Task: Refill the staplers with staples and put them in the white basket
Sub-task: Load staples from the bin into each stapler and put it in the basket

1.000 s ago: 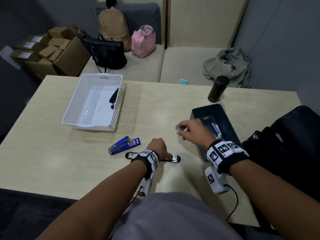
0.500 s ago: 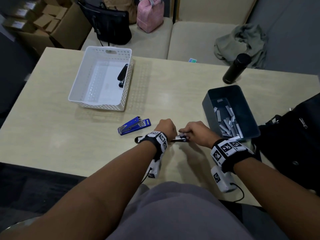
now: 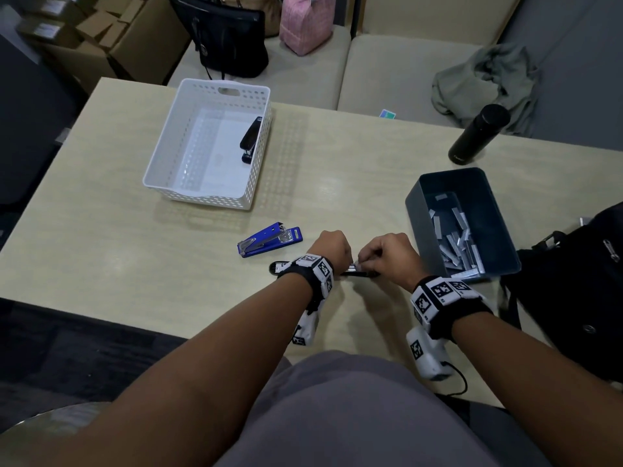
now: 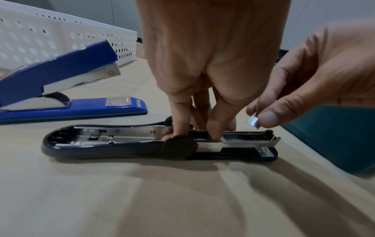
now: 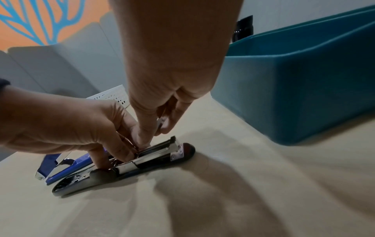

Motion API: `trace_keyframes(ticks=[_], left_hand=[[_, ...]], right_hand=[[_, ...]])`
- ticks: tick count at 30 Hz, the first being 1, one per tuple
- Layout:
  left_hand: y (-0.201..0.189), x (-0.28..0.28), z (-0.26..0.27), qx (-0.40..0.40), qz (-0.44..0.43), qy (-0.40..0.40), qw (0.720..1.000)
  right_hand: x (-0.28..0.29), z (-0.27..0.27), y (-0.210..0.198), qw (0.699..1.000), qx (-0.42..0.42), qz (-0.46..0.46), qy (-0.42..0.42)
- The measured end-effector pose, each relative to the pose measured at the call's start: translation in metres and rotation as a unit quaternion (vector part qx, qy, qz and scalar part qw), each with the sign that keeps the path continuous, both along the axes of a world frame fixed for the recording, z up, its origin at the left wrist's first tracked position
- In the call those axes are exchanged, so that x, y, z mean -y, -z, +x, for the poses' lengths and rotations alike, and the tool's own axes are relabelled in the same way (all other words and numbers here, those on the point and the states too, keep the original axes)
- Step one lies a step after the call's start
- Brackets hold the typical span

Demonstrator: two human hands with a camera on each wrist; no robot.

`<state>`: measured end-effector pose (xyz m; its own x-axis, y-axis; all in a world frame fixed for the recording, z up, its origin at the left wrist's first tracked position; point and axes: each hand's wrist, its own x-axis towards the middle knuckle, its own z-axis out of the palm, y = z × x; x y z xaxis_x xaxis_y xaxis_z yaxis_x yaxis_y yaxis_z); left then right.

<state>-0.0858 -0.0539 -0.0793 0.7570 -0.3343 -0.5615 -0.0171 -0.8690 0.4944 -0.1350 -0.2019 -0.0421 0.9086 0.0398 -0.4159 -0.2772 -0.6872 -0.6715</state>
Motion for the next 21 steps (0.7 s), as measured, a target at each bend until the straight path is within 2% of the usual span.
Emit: trace_keyframes(ticks=[6,11,14,18,21], left_hand=[[0.002,0.001,0.001,-0.006,0.011,-0.005,1.0],[-0.002,0.0,0.001,-0.014,0.006,-0.01,1.0],[-0.003,0.0,0.0,-0.016,0.004,-0.004,1.0],[-0.007,0.0,0.001,-0.014,0.004,0.011,1.0],[-0.01,0.0,-0.001,-0.007,0.007,0.02,1.0]], right_hand=[[-0.001,-0.002,0.005,0.999,-0.017,-0.017,-0.033],[0.0,-0.004,0.003,0.999,0.015,-0.02,-0.024],[0.004,-0.004,-0.001,0.998,0.063,-0.017,-0.019],[0.025,0.011,-0.014,0.983,0.172,-0.001,0.07],[0.043,0.025,-0.029,0.984,0.164,0.006,0.075]])
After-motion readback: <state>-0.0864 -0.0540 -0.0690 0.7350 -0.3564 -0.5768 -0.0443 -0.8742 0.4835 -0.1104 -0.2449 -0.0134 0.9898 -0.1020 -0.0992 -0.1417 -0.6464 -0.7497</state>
